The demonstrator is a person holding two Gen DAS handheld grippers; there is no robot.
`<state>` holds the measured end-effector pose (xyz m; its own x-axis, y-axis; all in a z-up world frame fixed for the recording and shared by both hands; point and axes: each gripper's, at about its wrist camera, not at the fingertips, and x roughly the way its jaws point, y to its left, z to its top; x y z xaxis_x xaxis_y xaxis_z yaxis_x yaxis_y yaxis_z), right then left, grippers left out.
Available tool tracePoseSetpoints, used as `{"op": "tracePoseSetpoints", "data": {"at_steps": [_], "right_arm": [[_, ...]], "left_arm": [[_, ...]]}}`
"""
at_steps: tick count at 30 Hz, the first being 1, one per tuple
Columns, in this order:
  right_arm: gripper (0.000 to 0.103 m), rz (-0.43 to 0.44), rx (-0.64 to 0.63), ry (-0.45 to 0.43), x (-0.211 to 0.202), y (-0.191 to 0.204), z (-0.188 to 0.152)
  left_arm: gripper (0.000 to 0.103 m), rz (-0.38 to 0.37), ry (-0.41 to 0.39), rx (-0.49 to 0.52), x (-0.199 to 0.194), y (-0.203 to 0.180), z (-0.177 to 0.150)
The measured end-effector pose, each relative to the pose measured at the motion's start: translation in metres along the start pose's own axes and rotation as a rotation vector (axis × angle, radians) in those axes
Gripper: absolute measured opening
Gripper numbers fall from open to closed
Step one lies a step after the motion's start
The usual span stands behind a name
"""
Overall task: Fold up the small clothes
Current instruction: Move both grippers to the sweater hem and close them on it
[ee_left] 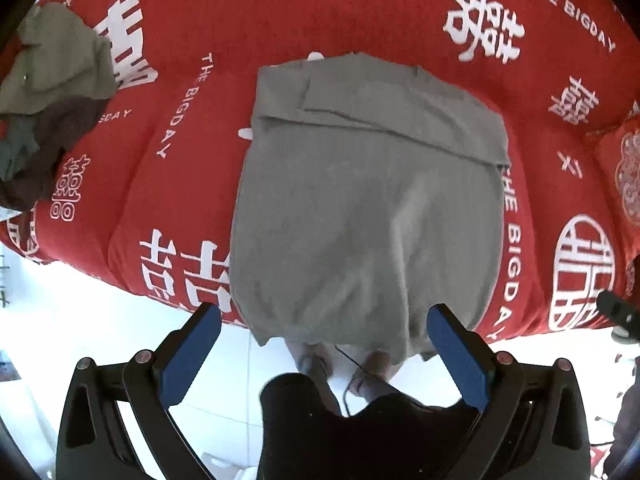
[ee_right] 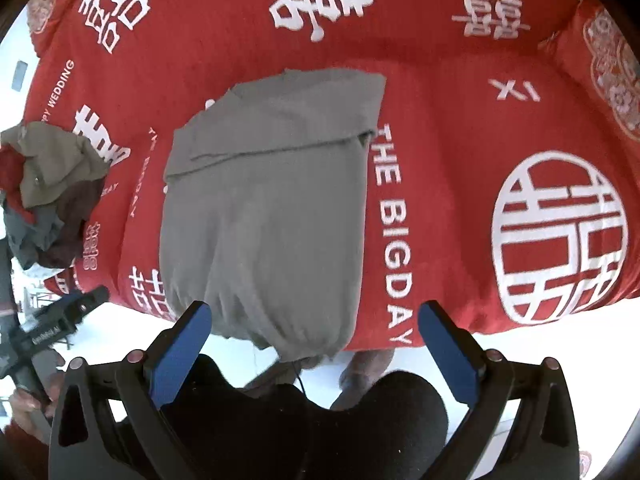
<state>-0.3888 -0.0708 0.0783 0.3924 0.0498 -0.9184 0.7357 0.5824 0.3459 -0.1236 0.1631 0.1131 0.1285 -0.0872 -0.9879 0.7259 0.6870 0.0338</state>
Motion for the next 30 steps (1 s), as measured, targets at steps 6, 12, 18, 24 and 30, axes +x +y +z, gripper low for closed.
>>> {"op": "tracePoseSetpoints", "data": {"at_steps": [6, 12, 18, 24, 30], "right_arm": [[0.103, 0.046, -0.002, 0.034, 0.034, -0.002, -0.004], [0.103, 0.064, 0.068, 0.091, 0.107, -0.022, -0.012], [0.099, 0.077, 0.132, 0.12, 0.163, -0.043, -0.04], [0.078, 0.116, 0.176, 0.184, 0.2, -0.06, -0.073], [0.015, 0.129, 0.2, 0.191, 0.208, -0.064, -0.082]], "left_arm": [[0.103, 0.053, -0.017, 0.054, 0.027, 0.017, 0.005], [0.103, 0.085, -0.021, 0.097, 0.092, 0.044, 0.015], [0.103, 0.102, -0.028, 0.159, 0.149, 0.057, 0.007], [0.103, 0.074, 0.015, 0.161, 0.179, 0.067, -0.008], [0.103, 0.075, 0.05, 0.153, 0.189, 0.074, -0.016]]}}
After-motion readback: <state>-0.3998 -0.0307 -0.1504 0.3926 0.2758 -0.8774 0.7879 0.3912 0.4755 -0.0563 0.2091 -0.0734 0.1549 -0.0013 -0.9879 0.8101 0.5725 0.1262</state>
